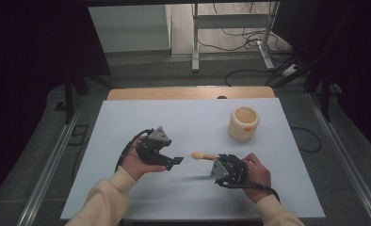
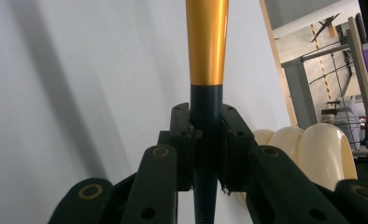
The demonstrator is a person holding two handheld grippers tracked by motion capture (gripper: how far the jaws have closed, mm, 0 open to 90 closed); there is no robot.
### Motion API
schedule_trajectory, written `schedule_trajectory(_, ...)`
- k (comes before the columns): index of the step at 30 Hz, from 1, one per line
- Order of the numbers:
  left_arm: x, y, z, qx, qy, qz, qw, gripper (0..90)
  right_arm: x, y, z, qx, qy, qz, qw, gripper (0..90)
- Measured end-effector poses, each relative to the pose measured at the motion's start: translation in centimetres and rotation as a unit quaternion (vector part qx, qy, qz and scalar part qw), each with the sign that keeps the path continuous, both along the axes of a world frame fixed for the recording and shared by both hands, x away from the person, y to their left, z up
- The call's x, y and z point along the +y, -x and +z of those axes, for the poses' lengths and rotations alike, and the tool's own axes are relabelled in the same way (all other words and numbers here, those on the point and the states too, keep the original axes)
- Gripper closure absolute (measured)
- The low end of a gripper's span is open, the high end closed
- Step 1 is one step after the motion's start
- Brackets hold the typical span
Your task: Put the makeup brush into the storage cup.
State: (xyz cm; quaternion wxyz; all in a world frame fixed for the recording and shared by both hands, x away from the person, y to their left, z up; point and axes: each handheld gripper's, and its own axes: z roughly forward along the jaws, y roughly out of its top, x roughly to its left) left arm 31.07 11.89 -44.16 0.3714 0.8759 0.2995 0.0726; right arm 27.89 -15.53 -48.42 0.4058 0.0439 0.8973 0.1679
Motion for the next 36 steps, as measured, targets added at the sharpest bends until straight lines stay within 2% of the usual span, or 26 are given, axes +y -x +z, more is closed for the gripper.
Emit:
schedule_trajectory(12, 1.3, 0.5, -0.9, 0.000, -0.009, 0.010, 0.9999, 22.2, -0.2, -0.1, 0.2, -0.002, -0.009, -0.005, 0.9999, 78.9)
schedule_trajectory(22, 2.1, 0.7, -1.6, 0.004, -0.008, 0.023, 0.9997, 22.2, -0.3, -0.1, 0.4, -0.003, -0.014, -0.010, 0.9998, 78.9)
schedule_trajectory(36, 3.9, 1.4, -3.1, 0.018, -0.009, 0.042, 0.9989, 22.1, -0.5, -0.2, 0.7, -0.006, -0.024, -0.016, 0.9996, 78.9)
